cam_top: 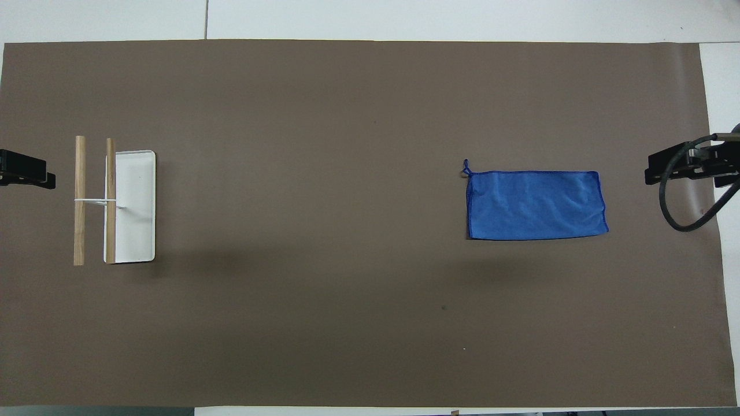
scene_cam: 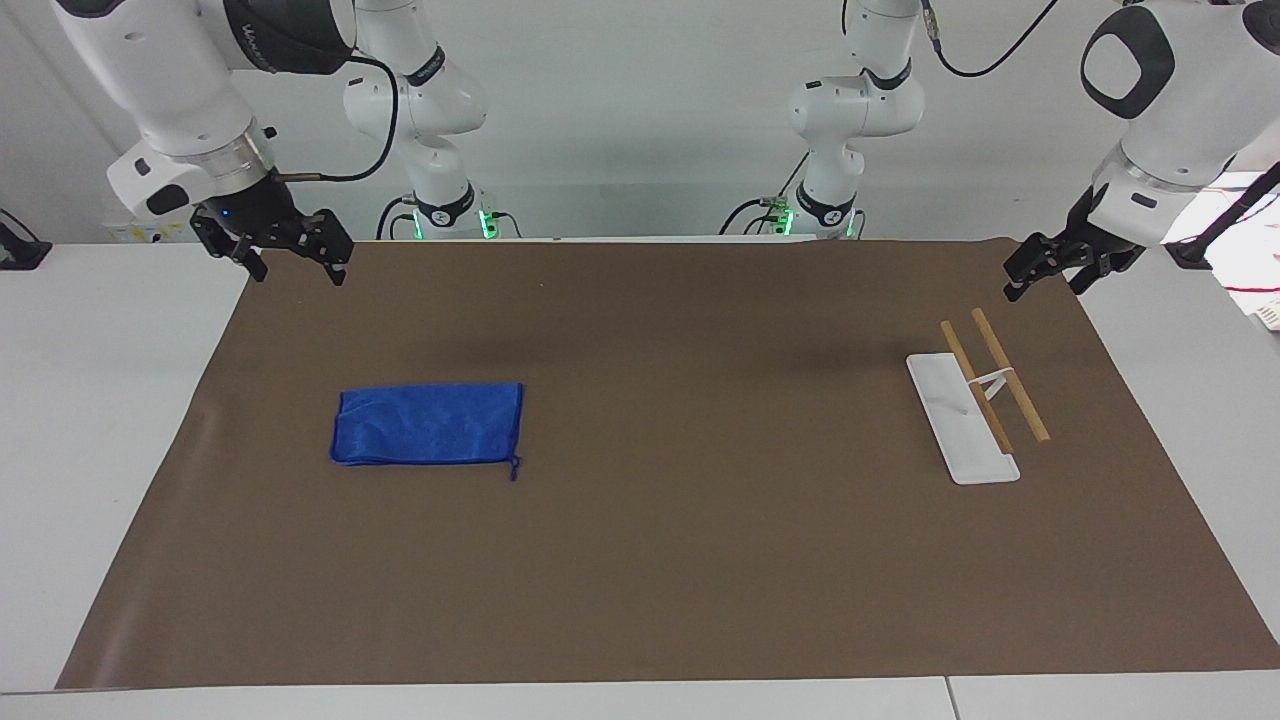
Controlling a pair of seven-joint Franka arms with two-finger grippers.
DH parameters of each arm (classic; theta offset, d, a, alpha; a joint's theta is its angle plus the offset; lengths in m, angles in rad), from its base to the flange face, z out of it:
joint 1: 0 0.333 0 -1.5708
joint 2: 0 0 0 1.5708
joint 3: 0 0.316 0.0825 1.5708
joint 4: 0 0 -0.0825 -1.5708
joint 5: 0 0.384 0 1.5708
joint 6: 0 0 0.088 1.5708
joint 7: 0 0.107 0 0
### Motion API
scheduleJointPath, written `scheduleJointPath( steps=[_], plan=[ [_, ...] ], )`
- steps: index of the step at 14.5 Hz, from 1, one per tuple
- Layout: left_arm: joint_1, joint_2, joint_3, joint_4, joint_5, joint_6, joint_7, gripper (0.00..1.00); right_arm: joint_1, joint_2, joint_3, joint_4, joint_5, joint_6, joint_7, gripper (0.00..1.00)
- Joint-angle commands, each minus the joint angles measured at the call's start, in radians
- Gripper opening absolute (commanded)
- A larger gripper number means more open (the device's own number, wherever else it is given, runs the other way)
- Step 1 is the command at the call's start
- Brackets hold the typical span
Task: Right arm passes towel to left arm to hang
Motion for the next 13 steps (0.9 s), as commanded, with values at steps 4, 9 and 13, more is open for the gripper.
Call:
scheduleJointPath(
  steps=[4,9,13],
  plan=[
    [-0.003,-0.02,-0.002,-0.012,0.022,-0.009,0.008,1.0,-0.006,-0.071,0.002,-0.152,0.013,0.154,-0.019,1.0],
    [-0.003,-0.02,-0.002,-0.011,0.022,-0.009,0.008,1.0,0.017,-0.079,0.002,-0.364,0.013,0.397,-0.022,1.0],
    [-0.003,-0.02,-0.002,-0.012,0.022,-0.009,0.008,1.0,0.02,-0.033,0.002,-0.535,0.013,0.645,-0.018,1.0]
  ],
)
